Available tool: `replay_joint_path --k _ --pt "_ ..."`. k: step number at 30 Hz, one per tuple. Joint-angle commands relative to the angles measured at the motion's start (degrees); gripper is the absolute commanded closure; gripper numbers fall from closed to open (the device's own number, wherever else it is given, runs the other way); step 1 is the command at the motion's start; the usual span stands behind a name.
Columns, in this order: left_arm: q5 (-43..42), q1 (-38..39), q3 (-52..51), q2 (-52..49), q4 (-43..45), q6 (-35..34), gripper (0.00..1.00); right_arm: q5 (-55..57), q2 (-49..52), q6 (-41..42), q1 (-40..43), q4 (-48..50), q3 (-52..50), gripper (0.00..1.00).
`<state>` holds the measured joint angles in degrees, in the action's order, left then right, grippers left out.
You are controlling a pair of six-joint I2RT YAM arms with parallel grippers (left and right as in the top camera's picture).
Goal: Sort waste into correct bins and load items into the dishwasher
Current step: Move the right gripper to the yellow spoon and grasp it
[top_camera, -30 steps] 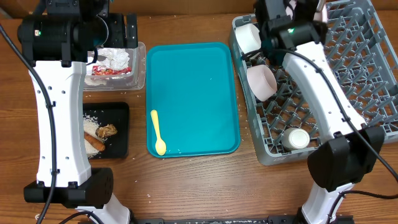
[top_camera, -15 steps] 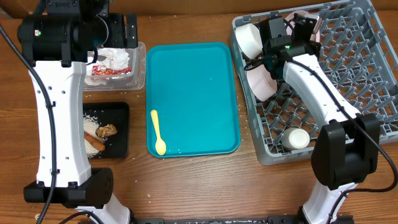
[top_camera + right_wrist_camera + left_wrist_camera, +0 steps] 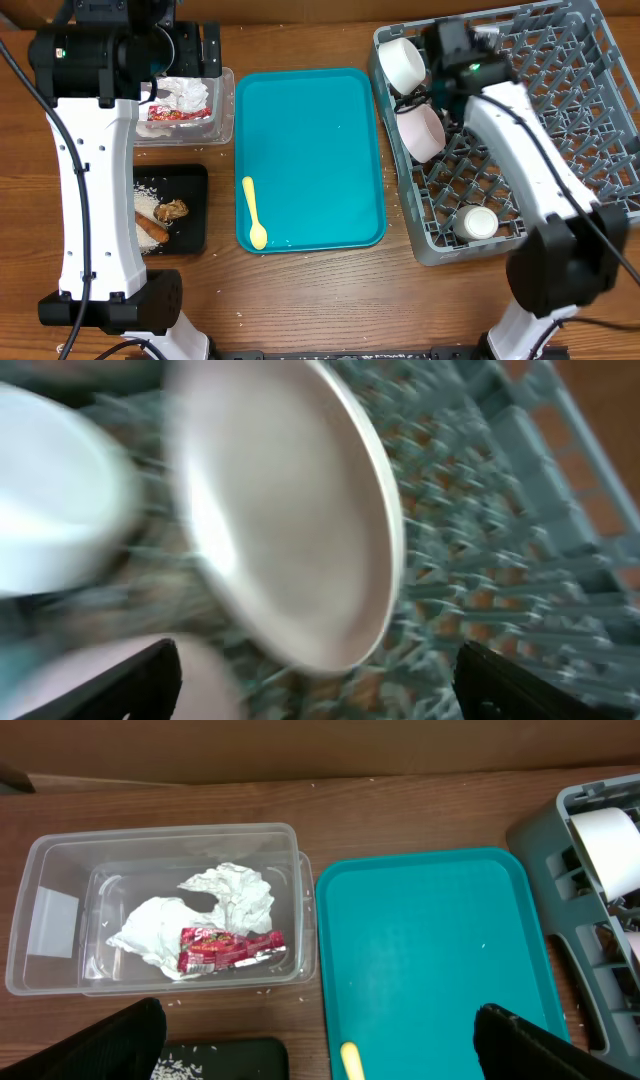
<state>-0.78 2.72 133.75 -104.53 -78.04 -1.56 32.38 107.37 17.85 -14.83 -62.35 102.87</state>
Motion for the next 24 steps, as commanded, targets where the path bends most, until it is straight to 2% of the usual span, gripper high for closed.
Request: replay_joint_path --k 1,4,8,15,24 --pt "0.35 -0.04 0.0 -0.13 0.11 -0.15 0.0 -20.46 -7.74 -1.44 -2.43 -2.58 7.74 0.12" --pt "0.33 -0.04 0.0 -0.13 0.11 -0.15 0.0 -33.24 -8.59 -1.6 -5.31 -3.06 7.76 0.14" --pt "0.33 -0.04 0.0 -0.13 0.11 -0.15 0.0 -40.79 -6.4 -1.05 -11.63 -0.35 4.24 0.19" --pt "0.35 -0.02 0.0 -0.13 0.09 -0.15 0.0 -41.07 2.08 5.05 -23.71 11.5 -4.57 0.22" --pt "0.35 -0.04 0.0 -0.13 0.11 -0.15 0.0 -40.61 13.66 6.21 -33.2 18.84 -5.03 0.25"
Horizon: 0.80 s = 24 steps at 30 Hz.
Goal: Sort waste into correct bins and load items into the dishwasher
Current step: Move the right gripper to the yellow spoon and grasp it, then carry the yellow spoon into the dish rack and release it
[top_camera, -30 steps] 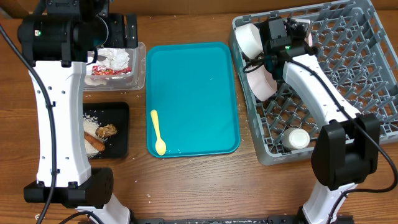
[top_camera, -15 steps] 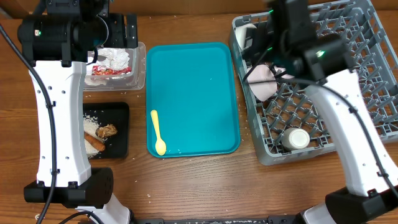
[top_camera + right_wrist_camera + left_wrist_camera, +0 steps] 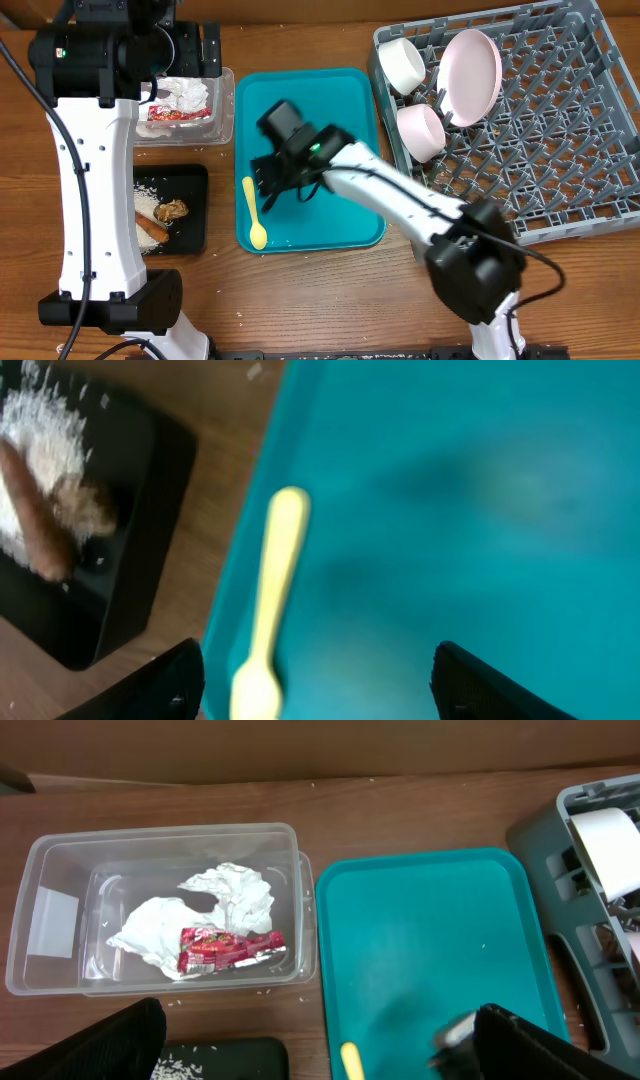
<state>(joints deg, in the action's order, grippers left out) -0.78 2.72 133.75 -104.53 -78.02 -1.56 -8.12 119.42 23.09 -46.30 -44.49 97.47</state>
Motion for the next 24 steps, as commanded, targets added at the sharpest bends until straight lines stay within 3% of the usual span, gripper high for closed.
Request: replay_joint_path --k 1,9,18,24 --pt "0.35 -0.04 0.0 -0.13 0.09 -0.15 0.0 0.46 2.47 0.96 -2.47 1.31 0.37 0.26" --pt "0.35 -0.04 0.0 -0.13 0.07 -0.15 0.0 4.44 6.99 1.01 -5.6 3.04 0.37 0.39" --pt "0.33 -0.04 0.0 -0.13 0.09 -0.15 0.0 4.59 12.02 1.2 -7.8 4.11 0.37 0.44" --pt "0.33 -0.04 0.0 -0.13 0.09 -0.15 0.0 4.68 12.09 3.93 -8.76 1.75 0.37 0.59"
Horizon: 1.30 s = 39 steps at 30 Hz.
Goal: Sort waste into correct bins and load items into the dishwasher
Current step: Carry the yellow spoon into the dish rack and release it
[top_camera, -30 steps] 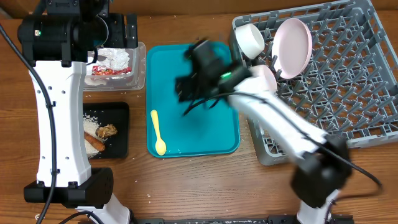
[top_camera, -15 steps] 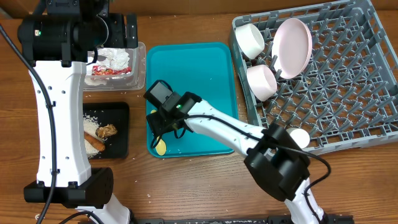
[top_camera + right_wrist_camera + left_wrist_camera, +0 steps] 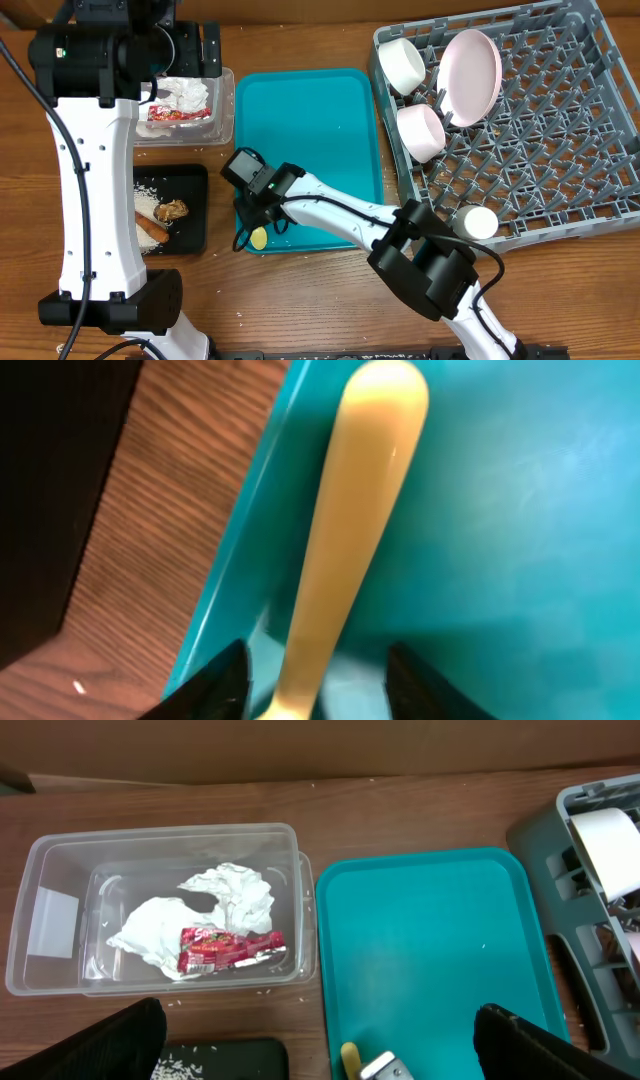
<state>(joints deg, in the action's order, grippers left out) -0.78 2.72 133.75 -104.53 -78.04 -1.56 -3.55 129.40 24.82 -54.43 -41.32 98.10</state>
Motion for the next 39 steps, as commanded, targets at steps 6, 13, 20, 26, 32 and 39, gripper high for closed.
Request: replay_joint_path --k 6,13,20,26,32,39 --pt "0.33 -0.04 0.0 -0.13 0.11 -0.15 0.0 3.1 2.1 7.06 -0.42 -4.04 -0.22 0.81" --pt "0.35 -0.04 0.0 -0.13 0.11 -0.15 0.0 3.5 2.1 8.44 1.68 -3.98 0.02 0.96" --pt "0.35 -0.04 0.0 -0.13 0.11 -0.15 0.0 -1.14 1.16 7.76 5.97 -5.81 3.28 0.96" --pt "0.33 -0.04 0.0 -0.13 0.09 -0.15 0.0 -4.07 -5.81 3.08 10.34 -7.56 3.72 0.96" --pt "0.35 -0.04 0.0 -0.13 0.11 -0.15 0.0 -2.32 -18.95 2.19 15.37 -12.46 5.95 0.96" --pt "0.35 -0.04 0.0 -0.13 0.11 -0.15 0.0 11.04 -35.54 10.36 30.05 -21.99 7.06 0.96"
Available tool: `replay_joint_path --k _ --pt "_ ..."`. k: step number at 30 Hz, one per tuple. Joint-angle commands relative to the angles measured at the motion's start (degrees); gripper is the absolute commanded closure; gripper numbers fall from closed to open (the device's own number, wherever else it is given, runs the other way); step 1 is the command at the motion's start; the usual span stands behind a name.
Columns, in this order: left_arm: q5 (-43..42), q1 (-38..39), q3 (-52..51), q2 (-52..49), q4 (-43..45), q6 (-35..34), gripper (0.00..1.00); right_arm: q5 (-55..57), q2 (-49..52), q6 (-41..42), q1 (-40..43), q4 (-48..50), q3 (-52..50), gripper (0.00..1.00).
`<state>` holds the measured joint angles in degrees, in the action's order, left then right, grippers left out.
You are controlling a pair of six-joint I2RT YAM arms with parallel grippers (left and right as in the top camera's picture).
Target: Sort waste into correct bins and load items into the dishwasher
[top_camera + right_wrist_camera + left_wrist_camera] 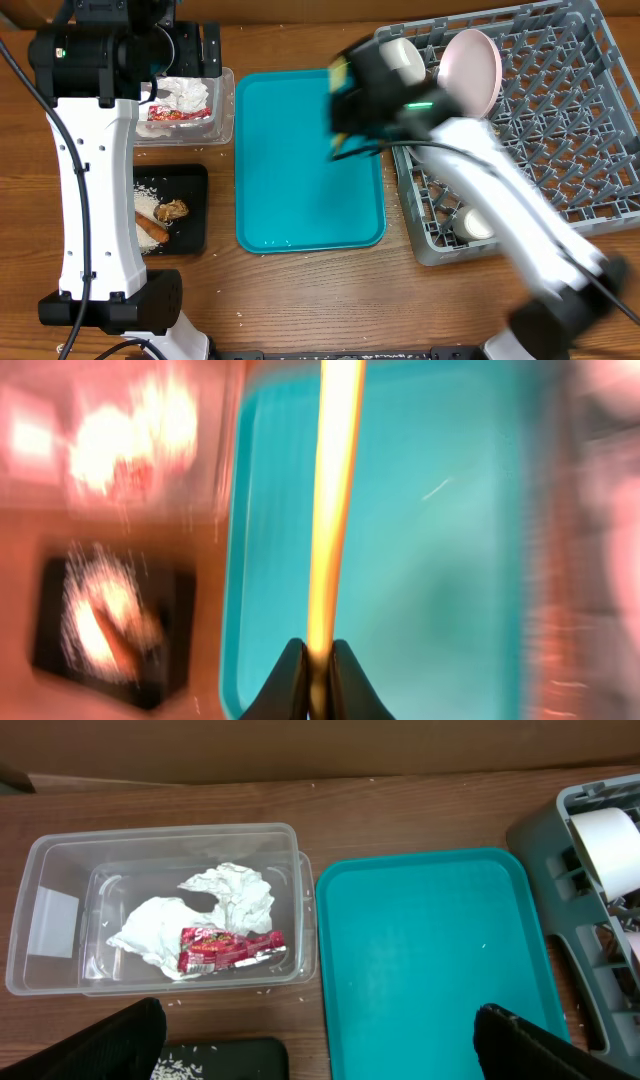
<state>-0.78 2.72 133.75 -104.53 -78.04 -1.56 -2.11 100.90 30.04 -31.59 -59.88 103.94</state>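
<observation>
A yellow spoon [335,480] sticks out of my right gripper [319,660], whose fingers are shut on its handle. In the blurred overhead view that arm [420,110] is over the far right of the teal tray [300,200], beside the grey dish rack [560,130]. The rack holds a white bowl [405,60], a pink plate [475,70] and a white cup [478,222]. My left gripper [320,1045] hangs open, high over the near edge of the clear bin [60,910], with nothing between its fingers.
The clear bin holds crumpled tissue [215,905] and a red wrapper [225,948]. A black tray [195,215] with rice and food scraps lies at the front left. Rice grains dot the wood by the bin. The teal tray [430,950] bears nothing.
My right gripper, then open around the spoon at the tray's front left corner, is now shut on the spoon and raised over the tray's far right. The left arm has not moved.
My right gripper was at the rack with the pink plate. Then the plate stood in the rack and the gripper was over the tray near the spoon. It was then down around the spoon, and now holds it near the rack.
</observation>
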Motion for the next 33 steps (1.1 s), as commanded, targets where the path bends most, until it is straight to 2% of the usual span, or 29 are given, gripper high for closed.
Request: replay_joint_path --k 1,7,11,14,17,20,23,26,31,32,33 --pt "0.35 -0.04 0.0 -0.13 0.09 -0.15 0.0 11.74 -8.09 7.04 9.77 -5.01 1.22 0.96" --pt "0.33 -0.04 0.0 -0.13 0.11 -0.15 0.0 17.14 -7.63 19.23 26.67 -13.0 -1.62 0.96" --pt "0.35 -0.04 0.0 -0.13 0.11 -0.15 0.0 17.11 -5.92 27.5 31.47 -12.57 -8.04 0.96" --pt "0.33 -0.04 0.0 -0.13 0.09 -0.15 0.0 16.5 -5.05 30.64 32.98 -7.93 -14.21 0.96" --pt "0.35 -0.04 0.0 -0.13 0.09 -0.15 0.0 15.96 -4.46 26.82 32.76 -0.35 -19.78 0.95" --pt "0.35 -0.04 0.0 -0.13 0.11 -0.15 0.0 15.54 -4.44 26.49 32.44 1.09 -21.4 0.8" --pt "0.35 -0.04 0.0 -0.13 0.11 -0.15 0.0 12.2 -4.87 22.64 32.41 0.76 -20.57 0.78" --pt "0.35 -0.04 0.0 -0.13 0.09 -0.15 0.0 8.28 -6.54 18.49 32.48 -1.22 -17.92 0.77" --pt "0.33 -0.04 0.0 -0.13 0.09 -0.15 0.0 4.02 -14.51 7.37 32.35 -14.19 -5.97 0.77" --pt "0.35 -0.04 0.0 -0.13 0.11 -0.15 0.0 3.74 -15.74 6.91 32.35 -16.28 -4.31 0.72" --pt "0.35 -0.04 0.0 -0.13 0.09 -0.15 0.0 3.45 -17.64 6.99 32.35 -19.02 -1.81 0.0"
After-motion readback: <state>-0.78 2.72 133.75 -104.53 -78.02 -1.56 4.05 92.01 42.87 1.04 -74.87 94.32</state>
